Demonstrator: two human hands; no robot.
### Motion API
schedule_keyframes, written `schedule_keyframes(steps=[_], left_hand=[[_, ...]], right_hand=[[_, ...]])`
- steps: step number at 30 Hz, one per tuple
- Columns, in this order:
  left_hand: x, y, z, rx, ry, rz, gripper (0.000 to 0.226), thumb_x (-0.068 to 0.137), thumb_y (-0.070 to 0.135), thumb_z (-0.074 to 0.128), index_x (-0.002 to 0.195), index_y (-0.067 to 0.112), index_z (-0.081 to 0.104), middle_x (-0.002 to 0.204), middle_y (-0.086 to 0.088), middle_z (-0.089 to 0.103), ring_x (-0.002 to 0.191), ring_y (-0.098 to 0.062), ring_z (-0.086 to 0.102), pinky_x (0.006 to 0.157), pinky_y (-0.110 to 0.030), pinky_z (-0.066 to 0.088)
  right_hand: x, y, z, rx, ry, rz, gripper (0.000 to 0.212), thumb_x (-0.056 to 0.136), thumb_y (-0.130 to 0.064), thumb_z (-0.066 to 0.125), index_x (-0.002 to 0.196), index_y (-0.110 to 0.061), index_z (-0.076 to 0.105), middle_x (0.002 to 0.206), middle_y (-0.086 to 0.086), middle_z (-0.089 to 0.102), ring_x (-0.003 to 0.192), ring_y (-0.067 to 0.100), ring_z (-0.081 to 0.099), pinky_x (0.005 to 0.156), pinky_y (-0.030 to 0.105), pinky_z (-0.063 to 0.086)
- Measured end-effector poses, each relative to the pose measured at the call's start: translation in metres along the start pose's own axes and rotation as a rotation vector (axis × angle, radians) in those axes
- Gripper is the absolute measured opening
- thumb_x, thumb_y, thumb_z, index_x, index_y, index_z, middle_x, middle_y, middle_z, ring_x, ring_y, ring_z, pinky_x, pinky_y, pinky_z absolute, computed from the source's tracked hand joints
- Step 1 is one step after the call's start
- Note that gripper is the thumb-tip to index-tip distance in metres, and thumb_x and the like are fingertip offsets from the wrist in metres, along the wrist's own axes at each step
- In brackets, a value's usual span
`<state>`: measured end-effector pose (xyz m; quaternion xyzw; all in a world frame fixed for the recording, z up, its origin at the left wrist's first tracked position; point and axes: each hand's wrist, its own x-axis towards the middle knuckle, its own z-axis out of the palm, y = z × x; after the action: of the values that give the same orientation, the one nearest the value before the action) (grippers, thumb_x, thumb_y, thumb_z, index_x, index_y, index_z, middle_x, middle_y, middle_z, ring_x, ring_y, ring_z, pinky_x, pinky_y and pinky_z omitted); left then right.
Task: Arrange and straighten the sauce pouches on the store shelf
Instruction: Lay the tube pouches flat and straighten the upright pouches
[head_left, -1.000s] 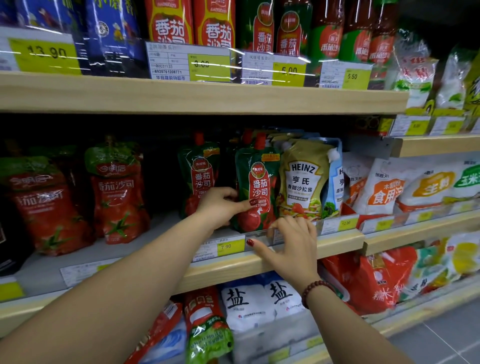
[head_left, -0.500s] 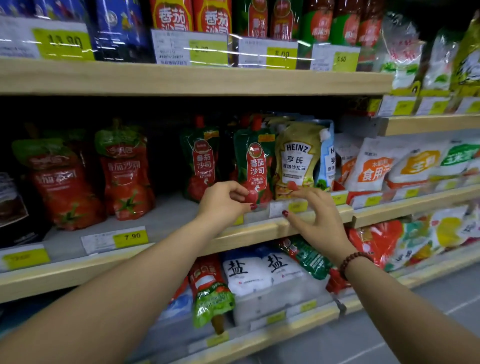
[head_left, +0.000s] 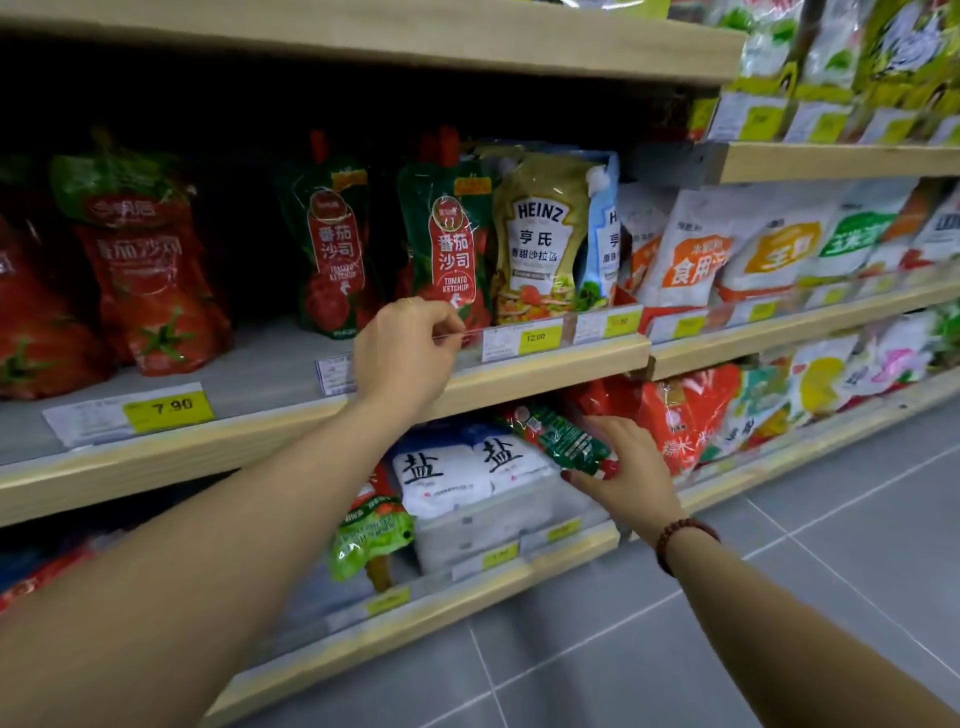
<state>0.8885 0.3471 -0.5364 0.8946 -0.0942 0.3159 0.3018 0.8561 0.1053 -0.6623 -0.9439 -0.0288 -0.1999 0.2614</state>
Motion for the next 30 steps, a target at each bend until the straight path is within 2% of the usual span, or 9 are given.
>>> schedule_keyframes(steps=[4,9,12,15,20,22,25,28,30], left_hand=[[0.001,-0.002,0.002,0.029,0.013,0.009,0.006,0.081,0.027,0.067,0.084,0.031,0.071,0.092,0.010,0.068,0.084,-0.012,0.061,0.066,-0.027,0.044],[0.001,-0.007,0.006,0.031,0.023,0.028,0.005,0.081,0.029,0.067,0.084,0.031,0.071,0.088,0.011,0.067,0.081,-0.008,0.057,0.065,-0.026,0.039],[0.001,-0.008,0.007,0.033,0.030,0.035,0.004,0.080,0.029,0.068,0.083,0.031,0.070,0.086,0.012,0.066,0.082,-0.007,0.057,0.065,-0.026,0.040],[0.000,-0.010,0.008,0.038,0.029,0.035,0.004,0.081,0.030,0.067,0.083,0.032,0.070,0.086,0.012,0.065,0.085,-0.008,0.057,0.065,-0.026,0.041],[0.003,-0.008,0.006,0.026,0.012,0.010,0.003,0.080,0.031,0.067,0.080,0.034,0.069,0.085,0.015,0.065,0.081,-0.006,0.058,0.064,-0.025,0.039],[0.005,-0.008,0.002,0.010,-0.021,-0.017,0.003,0.079,0.033,0.068,0.078,0.035,0.069,0.082,0.017,0.066,0.079,-0.005,0.059,0.064,-0.024,0.041],[0.005,-0.008,-0.002,-0.113,-0.062,-0.036,0.005,0.078,0.032,0.069,0.081,0.035,0.068,0.077,0.019,0.064,0.076,-0.001,0.060,0.067,-0.025,0.048],[0.001,-0.006,-0.010,-0.356,-0.069,-0.013,0.014,0.081,0.022,0.067,0.094,0.028,0.066,0.087,0.013,0.066,0.083,-0.003,0.061,0.074,-0.024,0.052],[-0.003,-0.005,-0.013,-0.447,-0.073,0.026,0.015,0.083,0.019,0.065,0.097,0.025,0.065,0.091,0.010,0.066,0.087,-0.003,0.060,0.077,-0.018,0.050]], right_hand=[[-0.003,0.008,0.016,-0.044,-0.089,0.117,0.069,0.071,-0.029,0.077,0.132,-0.018,0.045,0.133,0.003,0.046,0.121,0.024,0.041,0.101,0.036,0.037],[-0.004,0.011,0.027,-0.123,-0.072,0.141,0.055,0.080,-0.006,0.064,0.133,-0.014,0.048,0.130,0.010,0.052,0.116,0.030,0.042,0.100,0.041,0.040],[-0.005,0.012,0.025,-0.204,-0.013,0.071,0.049,0.080,0.008,0.054,0.125,-0.010,0.056,0.115,0.013,0.062,0.099,0.031,0.048,0.086,0.041,0.046],[-0.008,0.012,0.020,-0.329,-0.059,-0.060,0.046,0.077,0.012,0.057,0.121,-0.004,0.059,0.107,0.015,0.064,0.091,0.031,0.051,0.078,0.039,0.047],[-0.012,-0.007,0.000,-0.378,0.026,-0.313,0.034,0.058,0.024,0.061,0.085,0.002,0.060,0.074,0.015,0.058,0.069,0.031,0.051,0.057,0.037,0.049],[-0.008,-0.023,-0.012,-0.359,0.075,-0.386,0.030,0.061,0.023,0.060,0.082,0.001,0.059,0.071,0.013,0.054,0.066,0.029,0.048,0.056,0.034,0.045],[0.006,-0.049,-0.035,-0.314,0.114,-0.457,0.020,0.071,0.017,0.059,0.083,0.001,0.058,0.073,0.014,0.054,0.067,0.029,0.047,0.058,0.037,0.045],[0.025,-0.074,-0.062,-0.307,0.090,-0.513,0.004,0.083,0.005,0.056,0.085,0.001,0.057,0.078,0.014,0.056,0.072,0.030,0.047,0.062,0.039,0.044],[0.036,-0.088,-0.079,-0.339,0.041,-0.527,0.008,0.089,-0.004,0.051,0.088,0.001,0.058,0.083,0.014,0.056,0.079,0.030,0.048,0.067,0.038,0.043]])
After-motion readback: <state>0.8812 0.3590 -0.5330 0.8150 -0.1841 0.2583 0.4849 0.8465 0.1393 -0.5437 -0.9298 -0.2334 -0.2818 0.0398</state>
